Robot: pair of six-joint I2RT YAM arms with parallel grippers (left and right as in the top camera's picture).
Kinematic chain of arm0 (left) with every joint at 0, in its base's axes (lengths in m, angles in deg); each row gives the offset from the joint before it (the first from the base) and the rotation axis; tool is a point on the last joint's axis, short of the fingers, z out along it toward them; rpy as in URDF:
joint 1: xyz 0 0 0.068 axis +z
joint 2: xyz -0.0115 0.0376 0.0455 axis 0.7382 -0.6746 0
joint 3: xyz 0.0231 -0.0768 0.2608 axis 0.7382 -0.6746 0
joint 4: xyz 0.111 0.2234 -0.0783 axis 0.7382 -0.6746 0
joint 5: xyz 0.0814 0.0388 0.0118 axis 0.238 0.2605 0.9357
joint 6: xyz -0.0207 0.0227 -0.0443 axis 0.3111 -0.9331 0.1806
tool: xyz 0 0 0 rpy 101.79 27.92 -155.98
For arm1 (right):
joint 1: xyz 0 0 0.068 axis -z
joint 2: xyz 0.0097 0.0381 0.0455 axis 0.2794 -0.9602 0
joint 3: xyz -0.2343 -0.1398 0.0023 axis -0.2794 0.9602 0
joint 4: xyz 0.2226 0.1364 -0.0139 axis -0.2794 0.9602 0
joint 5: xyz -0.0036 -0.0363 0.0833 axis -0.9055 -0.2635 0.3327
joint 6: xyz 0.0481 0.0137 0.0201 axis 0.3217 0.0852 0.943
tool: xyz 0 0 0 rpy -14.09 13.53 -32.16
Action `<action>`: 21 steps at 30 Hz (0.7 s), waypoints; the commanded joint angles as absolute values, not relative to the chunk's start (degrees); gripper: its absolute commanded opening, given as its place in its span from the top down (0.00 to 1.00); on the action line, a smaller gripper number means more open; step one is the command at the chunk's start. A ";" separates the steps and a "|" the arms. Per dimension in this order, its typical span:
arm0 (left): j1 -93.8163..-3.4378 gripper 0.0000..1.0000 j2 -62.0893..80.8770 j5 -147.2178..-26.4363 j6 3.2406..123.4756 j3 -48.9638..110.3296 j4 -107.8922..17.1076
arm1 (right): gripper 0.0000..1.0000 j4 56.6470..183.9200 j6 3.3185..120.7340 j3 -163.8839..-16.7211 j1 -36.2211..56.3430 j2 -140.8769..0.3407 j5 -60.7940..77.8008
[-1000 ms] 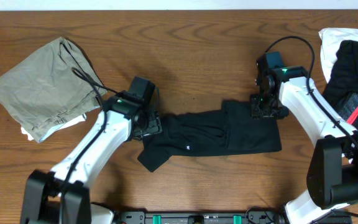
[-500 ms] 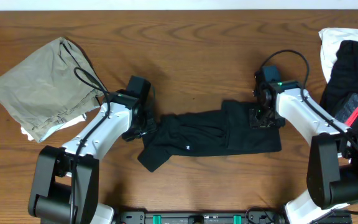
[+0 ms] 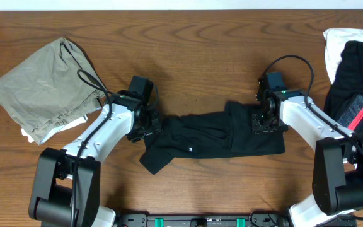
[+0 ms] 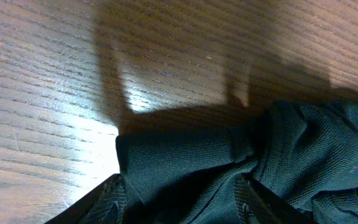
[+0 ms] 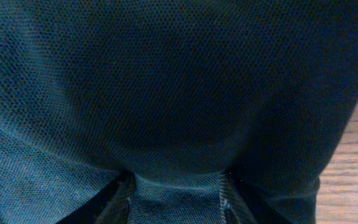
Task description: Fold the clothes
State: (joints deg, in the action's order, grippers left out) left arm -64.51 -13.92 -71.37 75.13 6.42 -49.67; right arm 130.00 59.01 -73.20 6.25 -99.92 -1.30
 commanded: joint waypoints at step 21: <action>-64.31 0.41 -14.44 -73.58 76.70 1.59 -42.85 | 0.52 131.03 58.14 -71.36 6.09 -100.88 -0.56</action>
